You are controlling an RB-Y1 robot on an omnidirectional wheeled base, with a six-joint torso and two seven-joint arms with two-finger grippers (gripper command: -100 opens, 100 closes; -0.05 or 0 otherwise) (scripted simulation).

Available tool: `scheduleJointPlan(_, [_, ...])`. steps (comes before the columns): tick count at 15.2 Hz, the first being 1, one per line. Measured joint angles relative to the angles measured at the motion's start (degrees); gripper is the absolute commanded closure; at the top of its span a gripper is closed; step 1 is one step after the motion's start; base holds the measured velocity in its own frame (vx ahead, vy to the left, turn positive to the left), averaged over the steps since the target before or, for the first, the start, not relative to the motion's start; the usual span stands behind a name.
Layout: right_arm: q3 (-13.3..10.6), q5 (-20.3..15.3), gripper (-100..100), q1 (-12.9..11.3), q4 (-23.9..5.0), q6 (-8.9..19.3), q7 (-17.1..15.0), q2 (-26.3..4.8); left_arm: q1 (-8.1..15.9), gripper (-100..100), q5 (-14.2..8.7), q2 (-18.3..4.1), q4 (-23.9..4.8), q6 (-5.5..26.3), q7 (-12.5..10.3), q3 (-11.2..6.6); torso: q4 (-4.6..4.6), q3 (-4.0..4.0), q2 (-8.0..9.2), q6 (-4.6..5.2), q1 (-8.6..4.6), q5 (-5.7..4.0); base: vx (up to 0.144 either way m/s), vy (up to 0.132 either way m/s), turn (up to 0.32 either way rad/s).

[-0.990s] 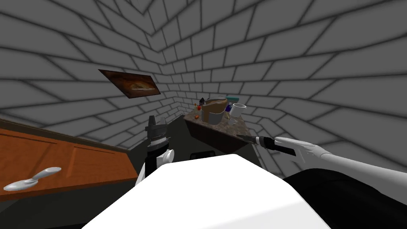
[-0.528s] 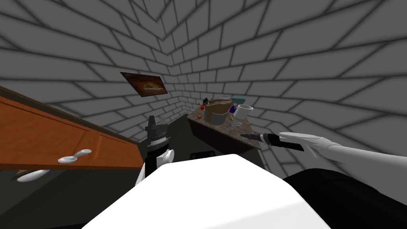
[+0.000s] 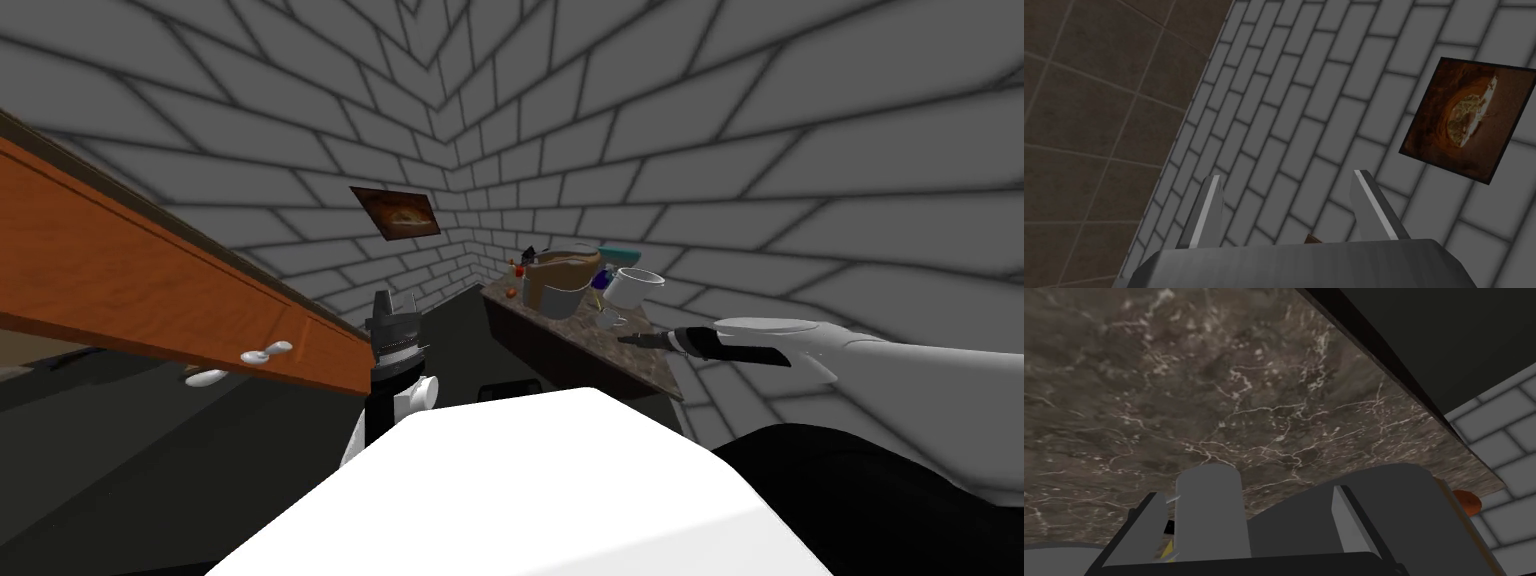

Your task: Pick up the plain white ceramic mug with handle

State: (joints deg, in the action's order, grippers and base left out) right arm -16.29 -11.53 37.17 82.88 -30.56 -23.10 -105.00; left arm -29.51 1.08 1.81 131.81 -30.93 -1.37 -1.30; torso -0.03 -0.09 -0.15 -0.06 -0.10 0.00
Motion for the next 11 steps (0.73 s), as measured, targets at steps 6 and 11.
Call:
scheduleJointPlan(6, [-2.0, -0.8, -100, 1.2, -1.7, -0.6, -1.4, -6.8, 0.0, 0, 0.0, 0.0, 0.0, 0.0, 0.0, 0.00, -0.02, -0.04, -0.06, -0.04, 0.00, 0.00, 0.011, -0.023, 0.222])
scheduleJointPlan(11, [-3.5, -2.3, -100, 3.2, -3.4, -2.3, -3.3, -12.1, 0.0, 0, 0.0, 0.0, 0.0, 0.0, 0.0, 0.00, -0.04, -0.09, -0.15, -0.04, -0.05, -0.02, 0.027, -0.032, 0.294])
